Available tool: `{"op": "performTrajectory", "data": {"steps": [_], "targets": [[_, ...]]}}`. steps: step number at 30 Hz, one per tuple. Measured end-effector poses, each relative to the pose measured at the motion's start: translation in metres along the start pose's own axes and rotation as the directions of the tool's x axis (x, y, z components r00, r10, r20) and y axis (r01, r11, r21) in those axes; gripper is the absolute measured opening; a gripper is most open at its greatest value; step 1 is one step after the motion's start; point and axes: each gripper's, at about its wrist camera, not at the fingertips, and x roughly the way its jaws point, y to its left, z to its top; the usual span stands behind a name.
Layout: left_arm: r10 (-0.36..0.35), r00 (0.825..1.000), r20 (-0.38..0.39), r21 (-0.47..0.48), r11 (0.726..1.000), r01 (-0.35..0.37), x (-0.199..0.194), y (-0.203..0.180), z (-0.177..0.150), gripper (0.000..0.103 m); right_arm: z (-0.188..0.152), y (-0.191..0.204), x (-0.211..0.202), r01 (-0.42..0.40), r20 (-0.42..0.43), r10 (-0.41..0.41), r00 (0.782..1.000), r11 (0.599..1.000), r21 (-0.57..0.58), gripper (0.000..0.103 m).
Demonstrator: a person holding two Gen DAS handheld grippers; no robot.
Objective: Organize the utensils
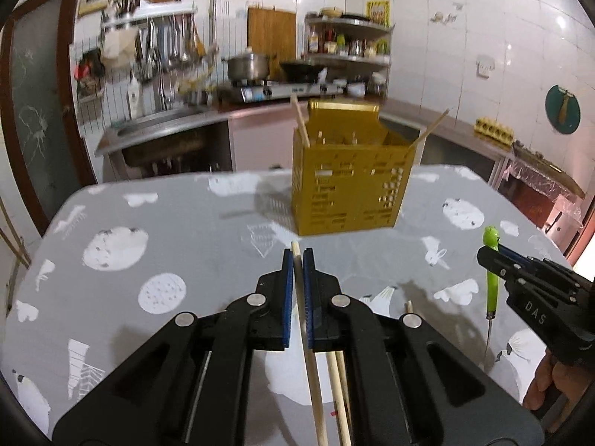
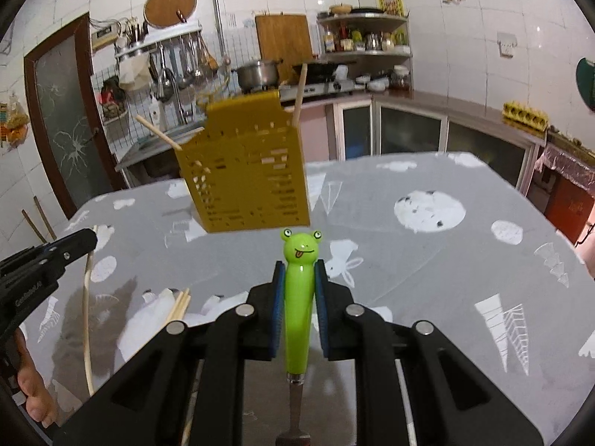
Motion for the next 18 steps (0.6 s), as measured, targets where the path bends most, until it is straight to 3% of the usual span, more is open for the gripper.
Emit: {"op": "performTrajectory", "data": {"steps": [4, 18], "targets": [[0.005, 0.997, 0.081, 0.016, 1.000, -0.006, -0.024, 0.000, -0.003, 0.004, 0.002, 0.002, -0.023, 0.001, 0.062, -0.001, 0.998, 1.000, -0.003, 0.016], [-0.005, 0.976, 0.216, 0.010, 1.000, 0.003, -0.071, 0.004, -0.009, 0.004, -0.005, 0.005, -0.066, 0.005, 0.203, 0.001, 0.979, 1.000, -0.028, 0.016]]}}
